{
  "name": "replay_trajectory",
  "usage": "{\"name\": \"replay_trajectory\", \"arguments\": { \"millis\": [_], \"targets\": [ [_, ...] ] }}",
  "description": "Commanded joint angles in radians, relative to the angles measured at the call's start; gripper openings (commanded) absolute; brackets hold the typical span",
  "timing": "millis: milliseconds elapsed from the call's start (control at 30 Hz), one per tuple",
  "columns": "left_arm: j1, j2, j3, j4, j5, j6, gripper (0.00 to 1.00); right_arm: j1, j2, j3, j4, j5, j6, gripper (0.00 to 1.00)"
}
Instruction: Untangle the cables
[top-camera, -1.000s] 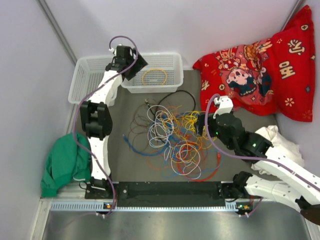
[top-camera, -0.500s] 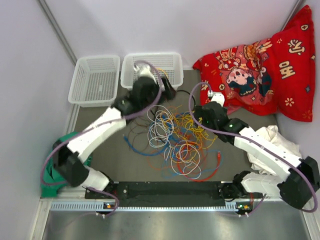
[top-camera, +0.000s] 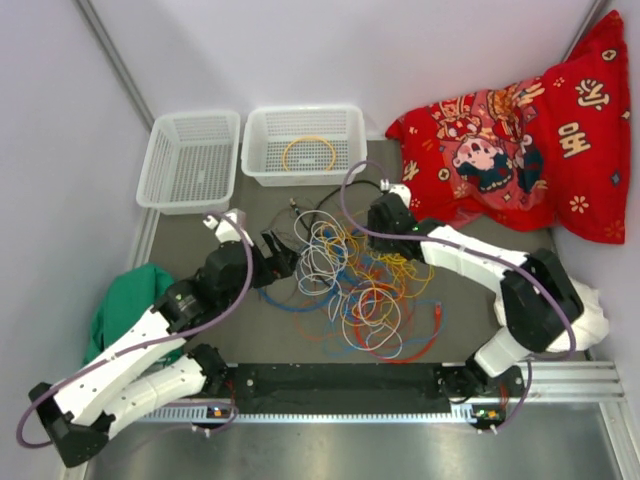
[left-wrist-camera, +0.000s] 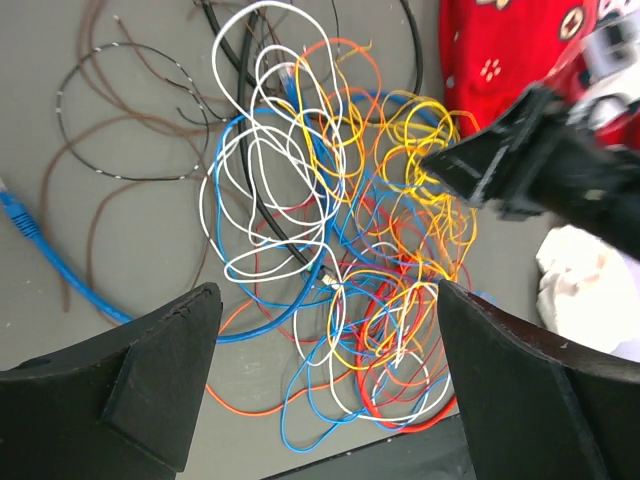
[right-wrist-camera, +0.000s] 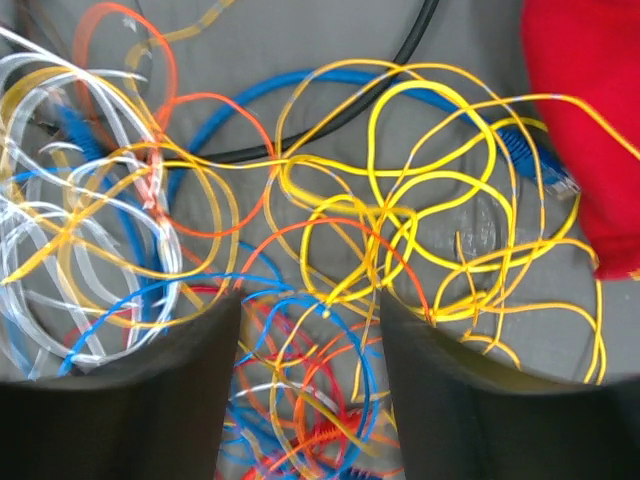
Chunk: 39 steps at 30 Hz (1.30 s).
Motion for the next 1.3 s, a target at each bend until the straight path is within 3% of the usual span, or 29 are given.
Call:
{"name": "replay_trajectory", "arguments": {
  "millis": [0,33,100,267,400,500,700,967,1133,1267],
  "targets": [
    [0.000,-0.022,-0.021,-0.068,-0.049,-0.027,0.92,-0.009,0.064,0.080,-0.013,0.002,0.019,0.38],
    [0.000,-0.021,-0.018,-0.081,-0.048,-0.027,0.92,-0.011,0.067,0.091,-0.020,0.002,0.019,0.19],
    [0.000,-0.018,-0.015,-0.082,-0.046,-0.024,0.92,-0.011,0.048,0.091,-0.027,0.001,0.017,0.00],
    [0.000,-0.025,-0.002,-0.072,-0.060,-0.009,0.92,0.022,-0.162,0.123,-0.044,0.010,-0.045,0.00],
    [0.000,-0.028,0.010,-0.021,-0.081,0.022,0.93,0.127,-0.327,0.232,-0.036,-0.011,-0.160,0.00],
    [0.000,-0.024,0.028,0.052,-0.093,0.054,0.99,0.158,-0.360,0.437,-0.096,-0.086,-0.197,0.00],
    [0.000,0.001,0.078,0.281,-0.012,0.149,0.99,0.163,-0.361,0.692,-0.200,-0.160,-0.191,0.00],
    [0.000,0.071,0.036,0.726,0.210,0.296,0.99,0.163,-0.402,0.700,-0.185,-0.257,-0.086,0.00],
    [0.000,0.137,-0.034,1.011,0.268,0.307,0.99,0.163,-0.419,0.706,-0.182,-0.346,-0.029,0.00],
    [0.000,0.165,-0.008,1.024,0.290,0.313,0.99,0.163,-0.463,0.657,-0.201,-0.334,-0.026,0.00]
  ]
}}
